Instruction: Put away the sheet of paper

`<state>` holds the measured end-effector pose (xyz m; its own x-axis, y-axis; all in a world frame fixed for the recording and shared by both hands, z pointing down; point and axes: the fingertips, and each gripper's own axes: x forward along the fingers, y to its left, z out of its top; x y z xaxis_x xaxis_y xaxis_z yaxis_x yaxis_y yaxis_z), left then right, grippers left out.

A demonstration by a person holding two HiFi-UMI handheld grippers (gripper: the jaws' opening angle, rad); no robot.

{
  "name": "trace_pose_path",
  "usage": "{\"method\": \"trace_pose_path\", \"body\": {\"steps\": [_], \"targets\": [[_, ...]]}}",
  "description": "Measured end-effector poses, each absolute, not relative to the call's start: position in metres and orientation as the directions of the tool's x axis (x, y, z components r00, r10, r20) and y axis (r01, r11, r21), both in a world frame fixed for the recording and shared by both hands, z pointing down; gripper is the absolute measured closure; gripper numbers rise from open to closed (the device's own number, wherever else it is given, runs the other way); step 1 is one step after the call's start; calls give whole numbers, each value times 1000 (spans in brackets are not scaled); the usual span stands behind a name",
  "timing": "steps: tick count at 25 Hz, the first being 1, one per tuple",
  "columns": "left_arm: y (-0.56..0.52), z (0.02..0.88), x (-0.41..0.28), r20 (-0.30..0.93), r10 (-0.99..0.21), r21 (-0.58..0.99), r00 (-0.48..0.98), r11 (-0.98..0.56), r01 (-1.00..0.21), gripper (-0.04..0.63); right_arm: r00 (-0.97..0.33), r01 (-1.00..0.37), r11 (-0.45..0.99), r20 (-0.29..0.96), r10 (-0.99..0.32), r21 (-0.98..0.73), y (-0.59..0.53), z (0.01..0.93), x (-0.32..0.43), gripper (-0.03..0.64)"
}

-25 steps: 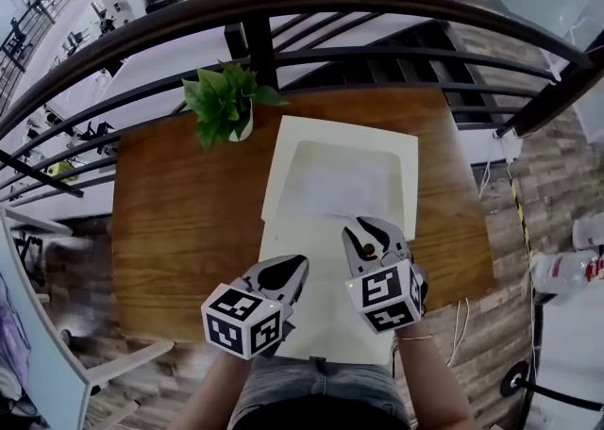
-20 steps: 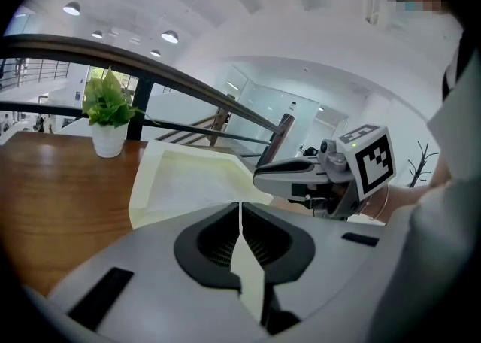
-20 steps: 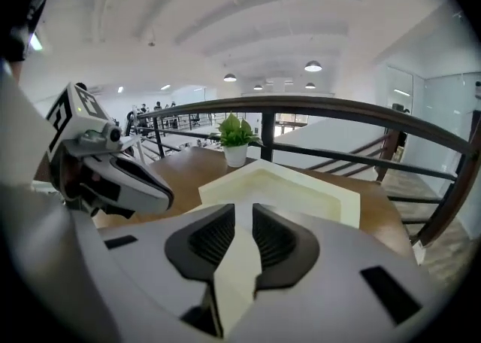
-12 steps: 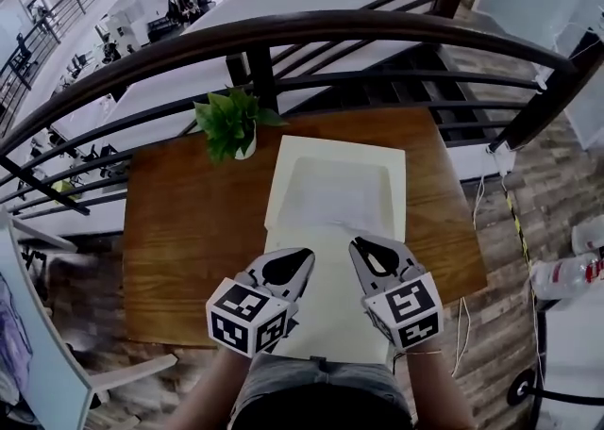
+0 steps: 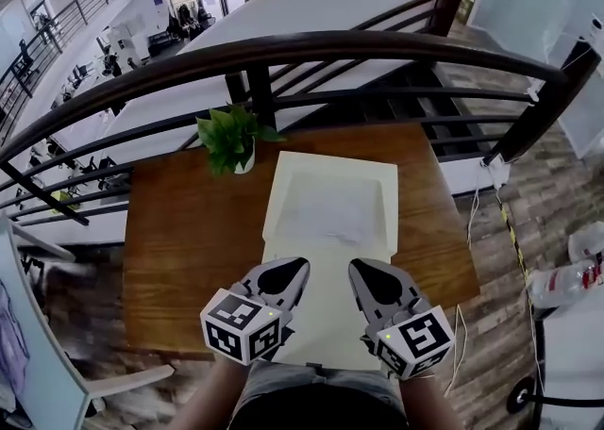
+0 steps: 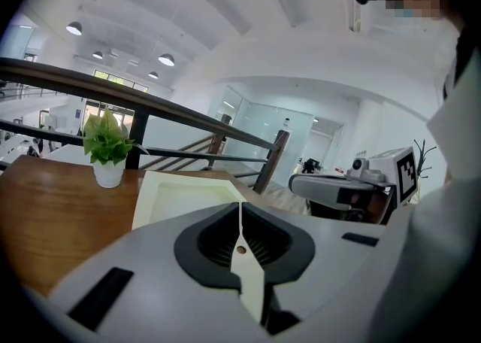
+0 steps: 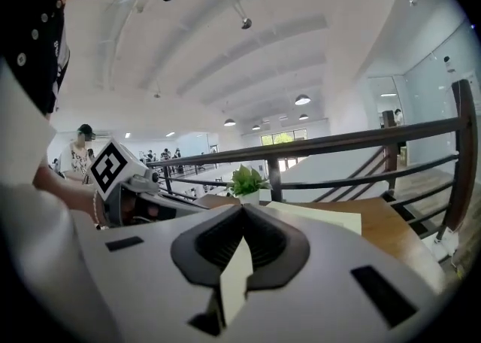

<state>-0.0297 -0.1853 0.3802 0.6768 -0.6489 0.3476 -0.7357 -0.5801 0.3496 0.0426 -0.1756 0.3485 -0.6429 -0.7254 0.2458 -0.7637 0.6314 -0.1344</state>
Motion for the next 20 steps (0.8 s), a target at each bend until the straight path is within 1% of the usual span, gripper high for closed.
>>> {"method": "trace_pose_path", "body": {"steps": [4, 8, 15, 20], "targets": [[-182, 381, -28, 345, -647, 355, 680, -581, -732, 571, -645, -761, 641, 217, -733, -96, -172, 345, 44, 589], [-179, 383, -28, 347, -652, 370, 675, -566, -737, 571, -623, -775, 626, 265, -736, -84, -171, 353, 48, 589], [-174, 395, -28, 398, -626, 385, 671, -549, -741, 571, -589, -801, 592, 291, -754, -86, -170, 359, 53, 591], [-172, 398, -25, 414, -612, 386, 674, -553, -738, 571, -580, -807, 585, 292, -760, -81, -172, 360, 55, 591]]}}
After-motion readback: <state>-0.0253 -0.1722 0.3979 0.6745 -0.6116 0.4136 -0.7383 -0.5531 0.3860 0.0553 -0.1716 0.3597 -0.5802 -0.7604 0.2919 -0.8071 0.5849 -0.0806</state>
